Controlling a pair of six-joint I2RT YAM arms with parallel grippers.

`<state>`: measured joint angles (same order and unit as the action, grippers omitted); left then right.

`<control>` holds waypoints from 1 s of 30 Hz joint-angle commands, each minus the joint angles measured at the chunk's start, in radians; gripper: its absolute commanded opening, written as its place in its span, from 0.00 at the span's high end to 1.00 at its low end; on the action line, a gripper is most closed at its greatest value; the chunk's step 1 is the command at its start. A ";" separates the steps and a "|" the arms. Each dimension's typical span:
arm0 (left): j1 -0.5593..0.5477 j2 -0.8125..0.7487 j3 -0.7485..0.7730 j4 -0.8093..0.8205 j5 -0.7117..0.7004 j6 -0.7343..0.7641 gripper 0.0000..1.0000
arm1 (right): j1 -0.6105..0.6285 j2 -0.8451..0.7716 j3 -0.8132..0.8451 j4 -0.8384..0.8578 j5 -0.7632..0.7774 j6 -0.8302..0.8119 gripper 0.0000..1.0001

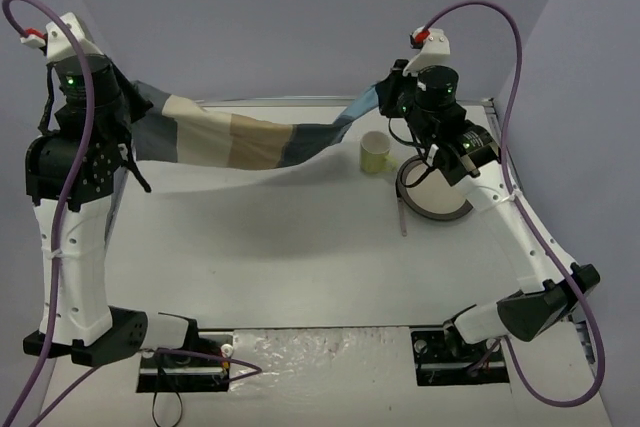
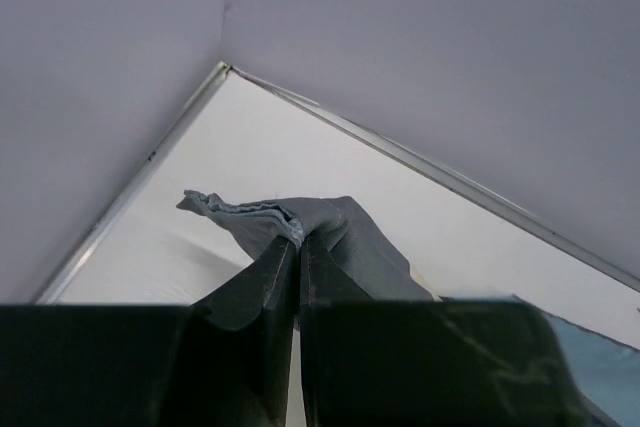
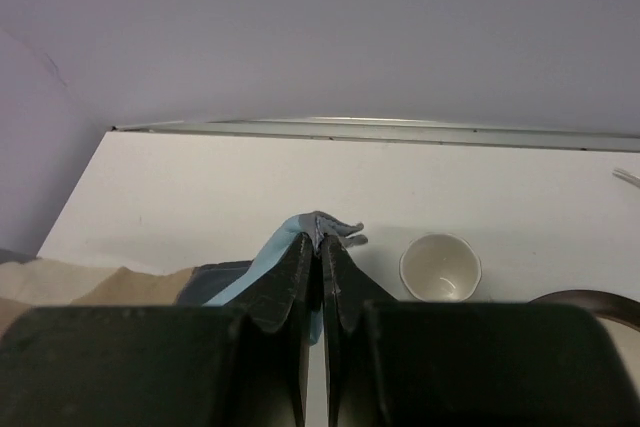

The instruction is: Set the dinner table for one person

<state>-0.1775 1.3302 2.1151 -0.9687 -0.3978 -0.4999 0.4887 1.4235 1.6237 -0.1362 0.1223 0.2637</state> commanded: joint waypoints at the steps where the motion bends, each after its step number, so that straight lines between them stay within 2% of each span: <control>1: 0.013 -0.055 0.070 0.061 -0.068 0.128 1.00 | 0.009 -0.086 0.037 0.011 -0.068 -0.033 1.00; 7: 0.013 -0.163 -0.004 0.048 -0.004 0.136 1.00 | 0.007 -0.139 0.039 -0.027 -0.072 -0.034 1.00; 12: 0.013 -0.180 -0.038 -0.049 -0.001 0.126 1.00 | 0.008 -0.057 0.128 -0.088 -0.090 -0.042 1.00; 16: 0.013 -0.122 -0.038 -0.167 0.048 0.100 1.00 | 0.008 0.064 0.206 -0.130 -0.137 -0.035 1.00; 23: 0.022 -0.022 -0.107 -0.187 0.106 0.102 1.00 | 0.016 0.308 0.408 -0.145 -0.225 -0.063 1.00; 27: 0.061 0.054 -0.035 -0.168 0.127 0.117 1.00 | 0.039 0.475 0.615 -0.149 -0.280 -0.088 1.00; 30: 0.136 0.128 0.071 -0.180 0.172 0.118 1.00 | 0.052 0.606 0.775 -0.148 -0.316 -0.095 1.00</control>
<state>-0.1234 1.4346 2.0391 -1.1834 -0.2640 -0.3966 0.5153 1.9424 2.2001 -0.3550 -0.1119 0.2008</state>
